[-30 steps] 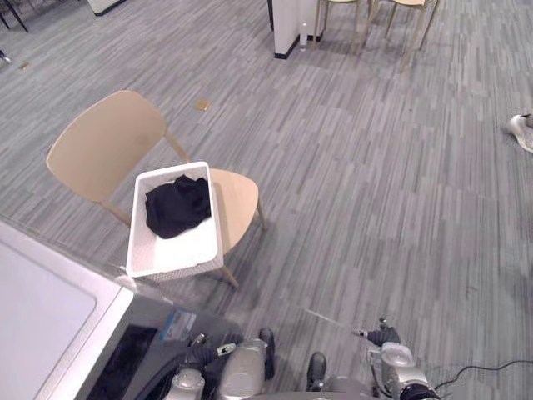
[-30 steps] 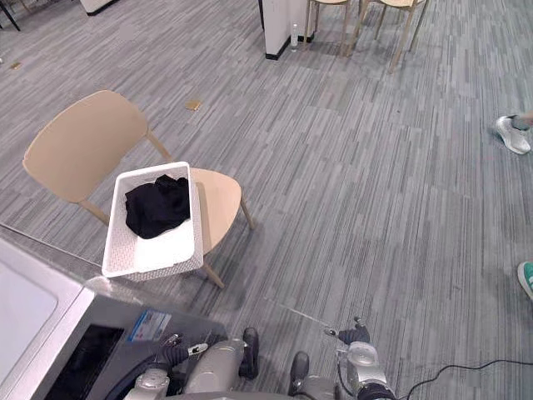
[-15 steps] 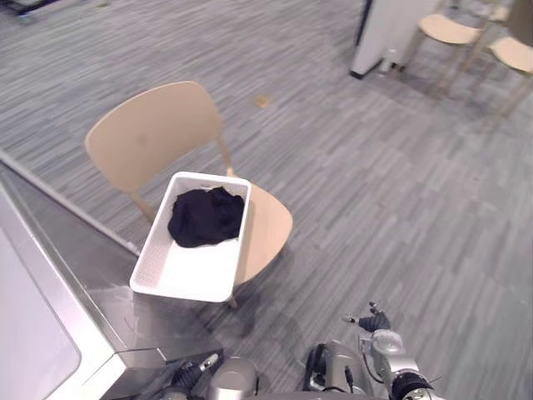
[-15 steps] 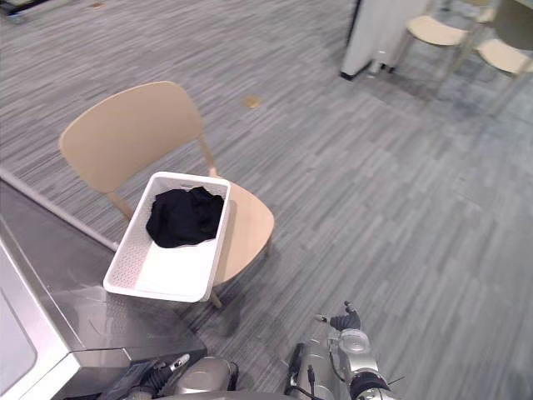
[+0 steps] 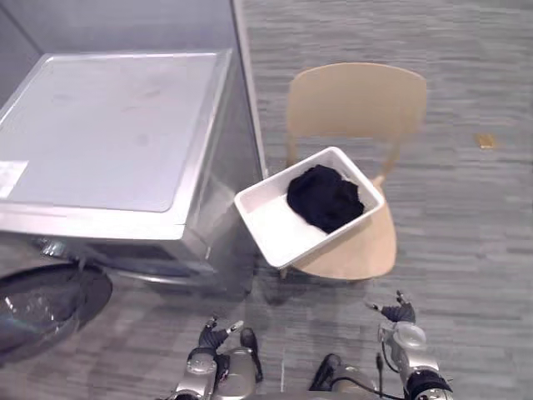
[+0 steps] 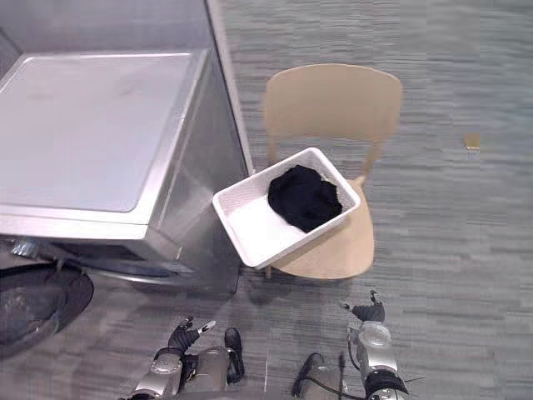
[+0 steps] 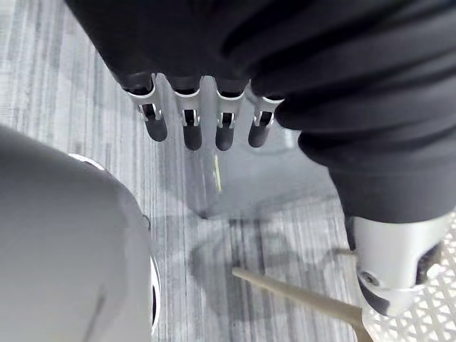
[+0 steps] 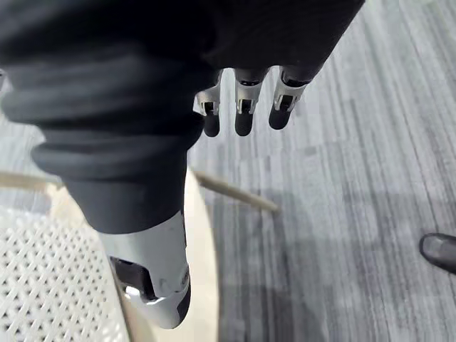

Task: Pick up the laundry basket with both hands and put the clothes into the washing machine.

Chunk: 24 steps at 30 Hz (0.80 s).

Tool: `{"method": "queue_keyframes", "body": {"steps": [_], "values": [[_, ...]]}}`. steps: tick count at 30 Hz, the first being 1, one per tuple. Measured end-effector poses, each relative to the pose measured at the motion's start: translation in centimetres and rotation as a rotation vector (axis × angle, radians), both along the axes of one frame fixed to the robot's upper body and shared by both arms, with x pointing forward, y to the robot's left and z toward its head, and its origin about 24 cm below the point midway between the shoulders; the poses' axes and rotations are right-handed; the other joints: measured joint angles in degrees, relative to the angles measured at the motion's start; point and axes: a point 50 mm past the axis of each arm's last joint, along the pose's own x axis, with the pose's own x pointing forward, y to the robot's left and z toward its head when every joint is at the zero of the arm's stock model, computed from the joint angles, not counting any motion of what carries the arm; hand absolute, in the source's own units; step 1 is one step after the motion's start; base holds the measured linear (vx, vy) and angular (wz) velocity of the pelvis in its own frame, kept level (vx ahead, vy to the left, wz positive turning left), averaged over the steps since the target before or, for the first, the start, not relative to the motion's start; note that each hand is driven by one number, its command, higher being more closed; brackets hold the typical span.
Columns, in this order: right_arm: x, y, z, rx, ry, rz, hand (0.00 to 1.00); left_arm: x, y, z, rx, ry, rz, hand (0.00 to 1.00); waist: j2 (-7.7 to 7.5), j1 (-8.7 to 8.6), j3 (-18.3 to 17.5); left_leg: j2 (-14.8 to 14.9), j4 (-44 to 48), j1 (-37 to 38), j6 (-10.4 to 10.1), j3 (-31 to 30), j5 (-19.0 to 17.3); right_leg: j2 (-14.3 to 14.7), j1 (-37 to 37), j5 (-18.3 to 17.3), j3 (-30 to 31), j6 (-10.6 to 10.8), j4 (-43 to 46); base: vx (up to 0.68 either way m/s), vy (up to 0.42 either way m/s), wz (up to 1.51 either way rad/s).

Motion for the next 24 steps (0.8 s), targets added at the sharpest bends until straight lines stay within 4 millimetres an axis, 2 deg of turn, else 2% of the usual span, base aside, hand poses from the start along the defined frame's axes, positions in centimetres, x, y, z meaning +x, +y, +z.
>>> {"method": "queue_keyframes", "body": {"steps": [1,3,5,6,7,8,9,10,12,13,14,15,16,17,20,22,24], "values": [[0.0,0.1,0.0,0.000,-0.001,-0.001,0.00,-0.1,0.3,0.0,0.013,0.006,-0.014,0.00,-0.47,0.03,-0.3,-1.0,-0.7,0.4,0.3,-0.3,0.2,-0.2,1.1,1.4,0.2,0.5,-2.2,0.03,0.133,0.18],[0.3,0.0,0.4,-0.010,-0.021,0.002,0.00,-0.2,0.8,0.0,0.026,0.011,-0.014,0.00,-0.75,-0.04,-0.4,-1.8,-0.7,0.8,0.5,-0.3,0.1,-0.8,1.7,2.0,1.1,0.8,-2.8,0.01,0.155,0.05],[0.9,-0.1,1.2,-0.034,-0.059,0.012,0.00,-0.4,1.4,-0.1,0.042,0.019,-0.010,0.00,-0.86,-0.18,-0.4,-2.6,0.4,0.9,1.7,-0.1,-1.6,-2.0,1.2,1.7,1.7,1.2,-0.5,-0.02,0.145,-0.07],[1.5,-0.2,2.0,-0.054,-0.094,0.024,0.00,-0.6,1.7,-0.1,0.044,0.022,0.008,0.00,-0.80,-0.22,-0.4,-2.6,1.2,0.7,2.0,0.0,-3.6,-3.5,-1.2,1.2,3.4,1.8,4.9,-0.07,0.135,-0.16],[1.9,-0.2,2.8,-0.081,-0.130,0.042,0.00,-1.0,2.0,-0.2,0.052,0.035,0.011,0.00,-0.74,-0.84,-0.4,-2.7,1.3,1.1,2.3,0.1,-3.9,-4.8,-4.2,1.4,6.6,1.5,12.5,-0.08,0.132,-0.08],[2.1,-0.2,3.2,-0.095,-0.149,0.051,0.00,-1.2,2.4,-0.2,0.061,0.042,0.011,0.00,-0.96,-1.31,-0.3,-2.9,1.3,1.7,2.3,-0.4,-4.0,-5.2,-5.4,1.9,8.6,0.8,15.8,-0.03,0.131,0.22],[2.8,0.1,4.3,-0.124,-0.196,0.074,0.00,-1.6,3.2,-0.3,0.083,0.054,0.011,0.00,-1.38,-2.38,0.0,-3.0,1.0,3.1,2.4,-1.7,-4.0,-4.6,-8.2,2.9,13.7,-1.3,21.4,0.04,0.072,0.33],[3.2,0.3,4.9,-0.142,-0.225,0.087,0.00,-2.0,3.2,-0.4,0.084,0.064,0.013,0.00,-1.62,-3.01,0.0,-2.9,0.9,3.4,2.4,-2.5,-4.0,-3.5,-8.7,1.8,16.5,-1.2,22.1,0.05,0.035,0.40],[4.3,-0.2,7.6,-0.228,-0.334,0.118,0.00,-2.9,3.9,-0.5,0.102,0.092,0.026,0.00,-1.86,-3.43,-0.1,-2.4,0.8,3.2,2.4,-4.7,-4.0,-0.3,-9.5,-1.5,22.1,0.2,16.8,0.05,-0.088,0.41],[4.5,-0.4,8.2,-0.252,-0.355,0.125,0.00,-3.0,3.8,-0.6,0.100,0.095,0.026,0.00,-1.85,-3.45,-0.1,-2.4,0.8,3.0,2.3,-5.5,-3.9,0.4,-9.5,-1.6,22.5,0.3,14.7,0.08,-0.154,0.59],[4.7,-1.0,9.2,-0.289,-0.392,0.134,0.00,-3.0,3.9,-0.6,0.108,0.095,0.019,0.00,-2.06,-3.44,-0.3,-2.6,1.1,2.4,1.6,-7.0,-3.6,1.7,-9.2,-1.0,23.9,0.4,8.7,0.09,-0.162,0.77],[4.9,-1.3,9.8,-0.317,-0.414,0.145,0.00,-3.0,4.5,-0.5,0.128,0.098,0.007,0.00,-3.75,-3.52,-1.0,-3.6,1.8,1.5,0.8,-8.6,-3.6,1.7,-8.8,3.0,24.9,0.9,3.6,0.11,-0.181,0.89],[5.1,-1.7,10.1,-0.338,-0.417,0.152,0.00,-2.9,4.3,-0.5,0.123,0.102,0.005,0.00,-2.75,-3.78,-0.8,-3.2,2.8,0.9,0.0,-10.2,-3.6,1.7,-8.1,3.1,23.9,1.1,4.1,0.14,-0.173,0.71],[5.4,-2.0,10.6,-0.368,-0.423,0.176,0.00,-3.0,3.9,-0.6,0.113,0.098,-0.004,0.00,-1.58,-3.27,-1.3,-2.4,2.9,0.5,-0.5,-10.7,-3.3,2.6,-8.4,2.5,23.0,0.4,4.3,0.15,-0.168,0.34],[7.6,-1.0,12.6,-0.425,-0.471,0.306,0.00,-3.4,3.4,-0.8,0.103,0.108,-0.010,0.00,0.40,-3.26,-1.4,-0.9,2.1,-0.7,-1.9,-12.5,-2.6,4.6,-8.6,2.4,21.0,0.0,3.6,0.13,-0.149,0.22],[8.8,-0.9,13.5,-0.481,-0.469,0.382,0.00,-3.0,3.3,-0.7,0.102,0.097,-0.013,0.00,0.83,-3.26,-1.2,-0.4,2.1,-2.2,-2.7,-14.3,-2.1,5.1,-8.7,2.6,19.0,-0.2,3.1,0.09,-0.113,0.45],[11.2,-1.4,15.0,-0.565,-0.444,0.472,0.00,-2.2,3.2,-0.5,0.100,0.072,-0.020,0.00,1.30,-3.11,0.2,-0.3,2.1,-4.8,-3.2,-16.9,-1.3,5.3,-9.9,3.0,16.5,-0.8,3.2,0.04,-0.076,0.59]]}}
